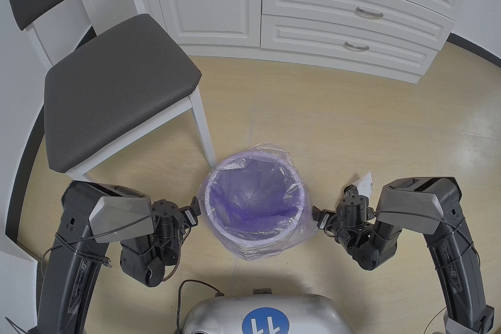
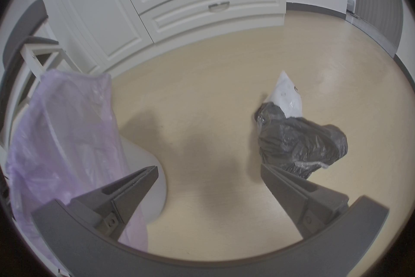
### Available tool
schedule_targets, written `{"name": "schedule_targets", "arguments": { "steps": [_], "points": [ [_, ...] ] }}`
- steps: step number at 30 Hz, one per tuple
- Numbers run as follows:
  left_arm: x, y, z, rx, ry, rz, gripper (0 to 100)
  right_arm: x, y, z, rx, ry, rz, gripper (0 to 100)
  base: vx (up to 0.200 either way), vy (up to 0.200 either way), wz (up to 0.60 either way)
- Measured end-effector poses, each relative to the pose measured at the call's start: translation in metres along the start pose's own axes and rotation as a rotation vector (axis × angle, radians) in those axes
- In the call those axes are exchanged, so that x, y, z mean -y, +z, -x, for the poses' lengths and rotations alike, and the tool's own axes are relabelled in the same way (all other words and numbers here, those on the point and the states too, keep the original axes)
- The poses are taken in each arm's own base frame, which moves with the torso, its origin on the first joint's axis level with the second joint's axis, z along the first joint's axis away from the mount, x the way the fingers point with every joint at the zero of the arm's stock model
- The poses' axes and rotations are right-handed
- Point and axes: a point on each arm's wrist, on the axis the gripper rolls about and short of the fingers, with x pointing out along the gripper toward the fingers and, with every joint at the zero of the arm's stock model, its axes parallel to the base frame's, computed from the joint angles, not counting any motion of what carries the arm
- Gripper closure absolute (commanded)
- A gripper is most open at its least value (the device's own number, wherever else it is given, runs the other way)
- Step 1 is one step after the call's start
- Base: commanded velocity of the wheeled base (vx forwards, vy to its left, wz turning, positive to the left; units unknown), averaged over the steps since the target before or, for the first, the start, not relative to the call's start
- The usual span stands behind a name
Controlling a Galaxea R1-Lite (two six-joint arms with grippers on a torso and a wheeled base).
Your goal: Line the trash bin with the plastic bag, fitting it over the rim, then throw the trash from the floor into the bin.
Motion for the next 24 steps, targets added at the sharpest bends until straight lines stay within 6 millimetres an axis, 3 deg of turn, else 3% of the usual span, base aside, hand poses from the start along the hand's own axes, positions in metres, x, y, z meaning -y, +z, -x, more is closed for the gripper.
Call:
{"name": "schedule_targets", "arguments": {
  "steps": [11, 24],
  "points": [
    [0.011, 0.024, 0.033, -0.031, -0.071, -0.040, 0, -0.012, 0.013, -0.012, 0.033, -0.088, 0.017, 0, 0.000, 0.000, 0.00],
    [0.011, 0.029, 0.040, -0.038, -0.081, -0.111, 0, -0.005, 0.025, 0.012, 0.027, -0.090, 0.116, 0, 0.000, 0.000, 0.00]
  ]
}}
